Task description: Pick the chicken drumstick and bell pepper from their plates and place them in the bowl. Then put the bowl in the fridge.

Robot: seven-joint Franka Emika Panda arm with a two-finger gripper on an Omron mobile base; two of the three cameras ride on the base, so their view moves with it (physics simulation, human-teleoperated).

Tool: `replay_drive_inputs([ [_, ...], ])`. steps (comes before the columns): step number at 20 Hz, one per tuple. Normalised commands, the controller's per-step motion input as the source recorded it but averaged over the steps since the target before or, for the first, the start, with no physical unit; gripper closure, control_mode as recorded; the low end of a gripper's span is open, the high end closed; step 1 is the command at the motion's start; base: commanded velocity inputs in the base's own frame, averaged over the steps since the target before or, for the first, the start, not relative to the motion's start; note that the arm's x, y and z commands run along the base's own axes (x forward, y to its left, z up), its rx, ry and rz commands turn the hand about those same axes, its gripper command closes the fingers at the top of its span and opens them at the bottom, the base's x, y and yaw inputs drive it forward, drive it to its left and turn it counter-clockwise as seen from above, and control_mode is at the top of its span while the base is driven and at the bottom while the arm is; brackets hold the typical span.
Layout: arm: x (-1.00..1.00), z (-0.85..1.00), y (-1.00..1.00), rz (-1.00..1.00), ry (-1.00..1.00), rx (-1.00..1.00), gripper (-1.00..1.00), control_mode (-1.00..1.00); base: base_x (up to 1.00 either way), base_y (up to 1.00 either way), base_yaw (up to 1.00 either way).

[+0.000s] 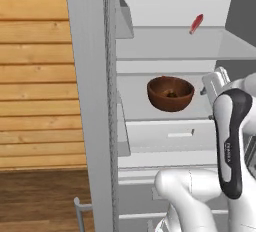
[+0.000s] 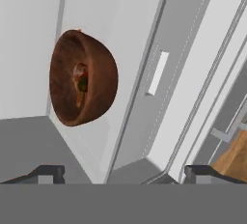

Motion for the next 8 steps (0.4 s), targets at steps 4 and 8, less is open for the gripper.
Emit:
replay_drive_inputs([
  [4, -0.82, 0.31, 0.11, 0.05, 0.0, -0.04, -1.0, -1.0, 0.0, 0.0, 0.0],
  [8, -0.73, 0.11, 0.27, 0.04, 0.0, -0.06, -1.0, -1.0, 0.0, 0.0, 0.0],
])
